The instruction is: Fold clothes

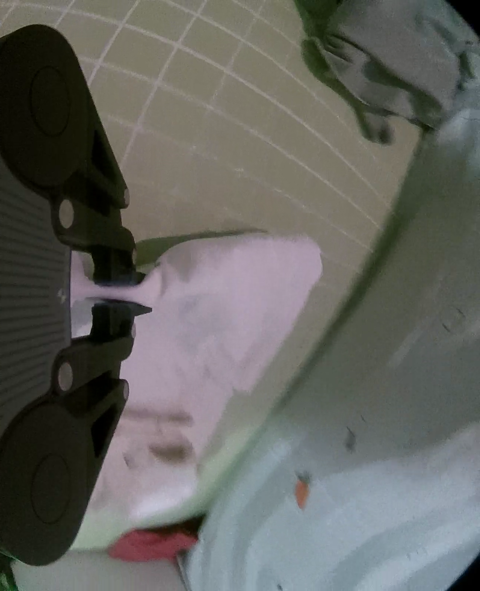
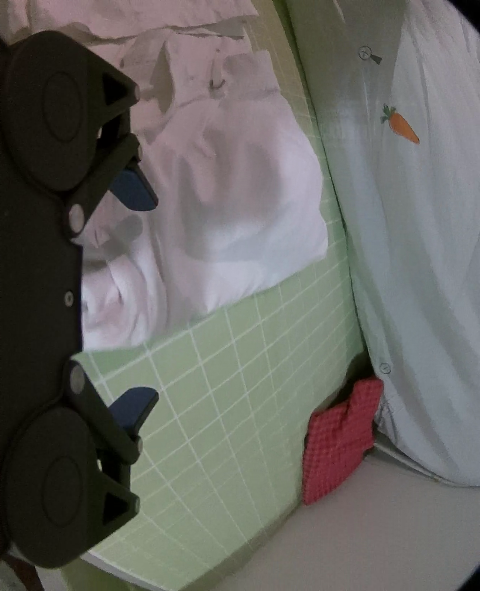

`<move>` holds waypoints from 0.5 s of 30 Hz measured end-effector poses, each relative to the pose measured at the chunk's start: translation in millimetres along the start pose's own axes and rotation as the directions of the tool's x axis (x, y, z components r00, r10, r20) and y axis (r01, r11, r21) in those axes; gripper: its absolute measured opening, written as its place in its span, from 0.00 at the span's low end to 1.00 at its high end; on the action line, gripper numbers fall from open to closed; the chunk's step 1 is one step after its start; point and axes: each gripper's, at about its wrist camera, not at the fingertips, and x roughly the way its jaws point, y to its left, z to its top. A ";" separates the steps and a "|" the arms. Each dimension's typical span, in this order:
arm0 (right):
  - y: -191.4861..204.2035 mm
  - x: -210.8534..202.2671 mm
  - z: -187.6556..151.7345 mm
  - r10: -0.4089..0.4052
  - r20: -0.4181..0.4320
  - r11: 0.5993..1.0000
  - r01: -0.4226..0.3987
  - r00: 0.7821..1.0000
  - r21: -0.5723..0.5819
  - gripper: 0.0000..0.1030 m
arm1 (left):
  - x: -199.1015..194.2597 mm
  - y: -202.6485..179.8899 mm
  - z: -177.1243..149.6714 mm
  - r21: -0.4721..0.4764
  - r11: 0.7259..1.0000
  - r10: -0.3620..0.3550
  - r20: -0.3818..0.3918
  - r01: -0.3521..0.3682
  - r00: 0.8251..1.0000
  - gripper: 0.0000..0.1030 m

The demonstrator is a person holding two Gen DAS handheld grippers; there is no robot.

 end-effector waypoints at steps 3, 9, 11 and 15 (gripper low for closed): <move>-23.3 5.7 5.8 0.033 0.008 0.999 -0.033 0.999 0.013 1.00 | -15.2 -47.5 -5.9 0.048 0.998 -0.039 0.060 0.036 0.997 0.06; -76.4 19.7 23.1 0.092 0.029 0.995 -0.093 0.995 0.034 1.00 | -6.9 -153.3 -42.1 0.111 0.984 -0.150 0.086 0.140 0.985 0.06; -94.7 23.6 25.2 0.119 0.024 0.992 -0.120 0.993 0.046 1.00 | 8.5 -184.4 -59.9 0.125 0.979 -0.168 0.073 0.158 0.983 0.06; -121.0 30.2 26.8 0.156 0.007 0.987 -0.156 0.988 0.035 1.00 | 63.2 -219.9 -98.5 0.066 0.995 -0.074 0.020 0.072 0.997 0.13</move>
